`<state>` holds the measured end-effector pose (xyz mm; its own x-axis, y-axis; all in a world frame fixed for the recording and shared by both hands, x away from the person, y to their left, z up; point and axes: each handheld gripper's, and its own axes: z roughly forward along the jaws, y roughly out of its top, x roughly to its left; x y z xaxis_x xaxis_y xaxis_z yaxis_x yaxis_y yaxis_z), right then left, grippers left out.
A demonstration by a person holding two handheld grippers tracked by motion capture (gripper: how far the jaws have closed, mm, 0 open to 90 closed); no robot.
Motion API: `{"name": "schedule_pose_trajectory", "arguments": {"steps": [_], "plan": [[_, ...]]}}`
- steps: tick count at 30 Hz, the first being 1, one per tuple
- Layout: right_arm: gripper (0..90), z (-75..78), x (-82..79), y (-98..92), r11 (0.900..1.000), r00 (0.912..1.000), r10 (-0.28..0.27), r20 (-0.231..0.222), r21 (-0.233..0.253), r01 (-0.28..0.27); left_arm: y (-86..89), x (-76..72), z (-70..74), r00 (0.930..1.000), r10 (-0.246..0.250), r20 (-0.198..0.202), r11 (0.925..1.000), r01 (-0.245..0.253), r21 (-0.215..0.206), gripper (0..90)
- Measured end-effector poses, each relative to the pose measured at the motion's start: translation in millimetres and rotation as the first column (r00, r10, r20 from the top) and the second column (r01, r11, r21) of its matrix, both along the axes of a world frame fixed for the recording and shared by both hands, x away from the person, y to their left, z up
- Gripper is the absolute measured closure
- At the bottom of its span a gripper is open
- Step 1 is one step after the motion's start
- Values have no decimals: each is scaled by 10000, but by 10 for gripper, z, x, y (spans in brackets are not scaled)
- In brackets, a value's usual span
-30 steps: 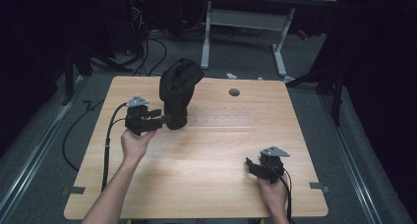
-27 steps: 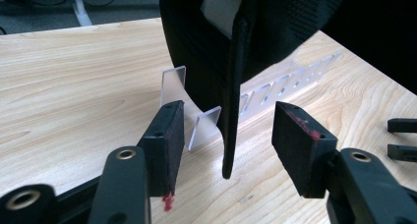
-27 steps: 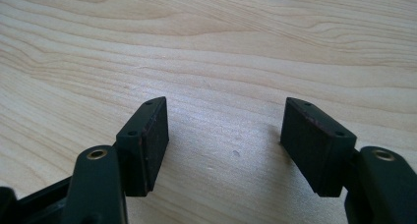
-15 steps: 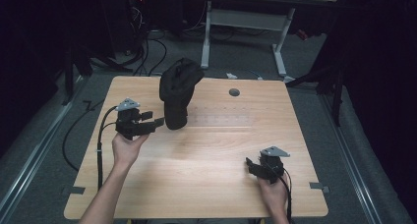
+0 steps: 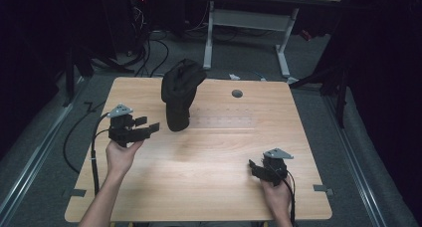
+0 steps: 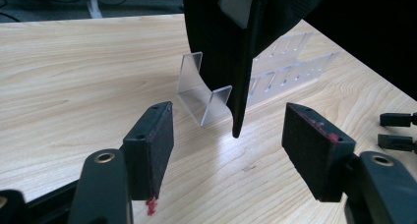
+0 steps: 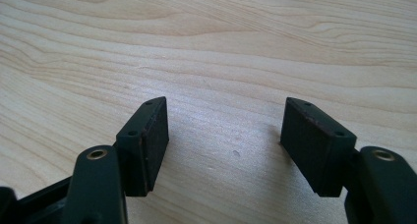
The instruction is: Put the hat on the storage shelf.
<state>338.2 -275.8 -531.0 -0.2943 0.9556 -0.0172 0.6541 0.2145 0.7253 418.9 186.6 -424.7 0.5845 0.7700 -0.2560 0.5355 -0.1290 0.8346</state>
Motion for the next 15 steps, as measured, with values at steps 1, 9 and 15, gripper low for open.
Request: {"name": "schedule_pose_trajectory", "arguments": {"steps": [1, 9, 15], "plan": [[352, 0, 0, 0, 10000, 10000, 1, -2, -1, -1, 10, -10, -3, 10000, 6, 7, 10000, -6, -30, 362], [352, 0, 0, 0, 10000, 10000, -3, -3, 0, 3, 68, -99, -25, 9998, 172, 25, 9998, -172, -54, 340], [352, 0, 0, 1, 10000, 10000, -6, -2, 2, 6, 76, -168, -45, 9992, 401, 58, 9991, -401, 99, 345]]}}
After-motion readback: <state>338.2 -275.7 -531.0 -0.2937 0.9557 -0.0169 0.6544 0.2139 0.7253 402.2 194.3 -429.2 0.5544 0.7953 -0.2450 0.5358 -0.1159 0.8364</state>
